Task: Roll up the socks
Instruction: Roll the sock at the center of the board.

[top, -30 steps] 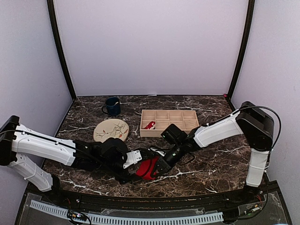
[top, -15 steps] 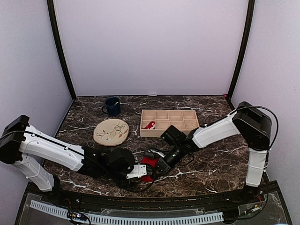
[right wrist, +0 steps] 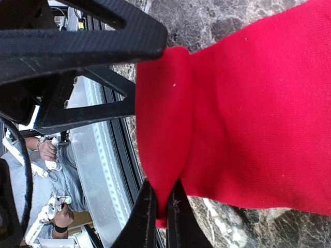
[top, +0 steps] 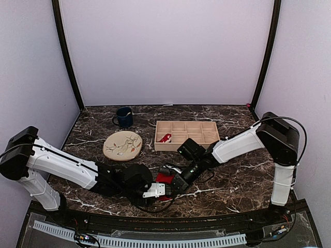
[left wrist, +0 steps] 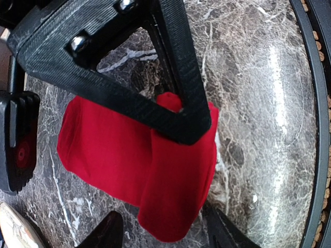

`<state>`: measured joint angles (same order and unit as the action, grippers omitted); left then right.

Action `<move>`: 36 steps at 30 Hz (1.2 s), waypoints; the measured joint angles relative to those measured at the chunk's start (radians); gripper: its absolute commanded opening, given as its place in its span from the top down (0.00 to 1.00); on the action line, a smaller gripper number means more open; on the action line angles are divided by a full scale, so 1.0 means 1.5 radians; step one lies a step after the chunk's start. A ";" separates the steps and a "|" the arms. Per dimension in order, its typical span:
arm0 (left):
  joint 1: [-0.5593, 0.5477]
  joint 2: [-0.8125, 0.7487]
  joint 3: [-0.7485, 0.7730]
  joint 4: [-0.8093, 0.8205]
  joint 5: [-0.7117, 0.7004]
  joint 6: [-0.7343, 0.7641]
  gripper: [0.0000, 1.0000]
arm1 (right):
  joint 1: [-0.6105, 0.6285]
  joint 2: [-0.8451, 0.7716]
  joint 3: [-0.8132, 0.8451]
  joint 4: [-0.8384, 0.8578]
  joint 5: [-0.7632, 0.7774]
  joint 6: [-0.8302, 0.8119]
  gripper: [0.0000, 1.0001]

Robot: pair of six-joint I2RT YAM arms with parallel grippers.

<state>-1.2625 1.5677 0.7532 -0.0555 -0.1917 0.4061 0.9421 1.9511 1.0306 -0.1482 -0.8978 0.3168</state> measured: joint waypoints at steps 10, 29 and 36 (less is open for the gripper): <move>-0.004 0.030 0.010 0.016 0.002 0.011 0.55 | -0.003 0.008 0.000 0.001 -0.011 0.002 0.98; -0.007 0.053 0.033 -0.012 0.034 0.019 0.93 | -0.006 0.012 -0.004 0.015 -0.019 0.011 0.83; -0.002 0.068 0.057 -0.041 0.072 0.011 0.95 | -0.020 0.007 -0.052 0.073 -0.025 0.047 0.71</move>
<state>-1.2652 1.6703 0.8394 -0.1165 -0.0841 0.4221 0.9127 1.9621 0.9531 -0.0380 -0.9352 0.3866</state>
